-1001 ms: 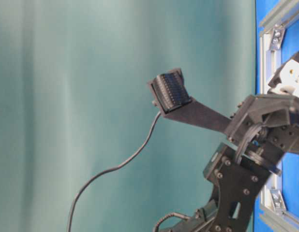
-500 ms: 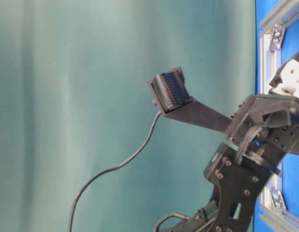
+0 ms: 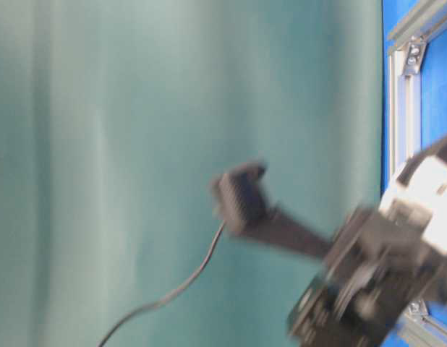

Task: Insert the wire through the string loop located on the right side.
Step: 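Open the right gripper and pull the cable left through the loop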

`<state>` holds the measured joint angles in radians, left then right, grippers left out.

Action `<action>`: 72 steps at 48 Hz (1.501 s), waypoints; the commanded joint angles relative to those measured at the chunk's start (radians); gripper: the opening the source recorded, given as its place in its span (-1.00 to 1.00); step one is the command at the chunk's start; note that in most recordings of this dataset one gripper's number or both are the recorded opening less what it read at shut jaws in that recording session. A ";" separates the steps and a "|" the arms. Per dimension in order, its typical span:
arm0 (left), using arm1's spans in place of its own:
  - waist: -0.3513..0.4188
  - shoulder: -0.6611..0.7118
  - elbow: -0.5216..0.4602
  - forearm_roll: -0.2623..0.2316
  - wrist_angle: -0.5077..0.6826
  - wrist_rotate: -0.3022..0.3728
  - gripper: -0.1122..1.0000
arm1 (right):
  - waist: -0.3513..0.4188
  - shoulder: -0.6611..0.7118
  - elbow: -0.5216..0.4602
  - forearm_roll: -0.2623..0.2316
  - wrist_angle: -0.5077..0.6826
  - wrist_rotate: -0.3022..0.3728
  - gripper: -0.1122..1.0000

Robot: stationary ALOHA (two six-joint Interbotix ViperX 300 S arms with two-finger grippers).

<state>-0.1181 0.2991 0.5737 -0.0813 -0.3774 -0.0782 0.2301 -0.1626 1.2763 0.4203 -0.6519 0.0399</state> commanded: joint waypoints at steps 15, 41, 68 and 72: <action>-0.017 -0.310 0.357 0.002 -0.103 -0.011 -0.66 | -0.002 -0.012 -0.014 0.000 0.000 -0.003 0.85; -0.018 -0.565 0.719 0.002 -0.123 -0.011 -0.66 | -0.002 -0.012 -0.021 0.000 0.002 -0.009 0.85; -0.018 -0.569 0.726 0.002 -0.040 0.005 -0.66 | -0.002 -0.014 -0.037 0.000 0.002 -0.009 0.85; -0.020 -0.555 0.709 0.002 -0.025 0.005 -0.66 | -0.002 -0.012 -0.037 0.000 0.002 -0.009 0.85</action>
<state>-0.1350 -0.2608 1.3085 -0.0828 -0.4096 -0.0736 0.2301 -0.1626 1.2533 0.4218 -0.6458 0.0322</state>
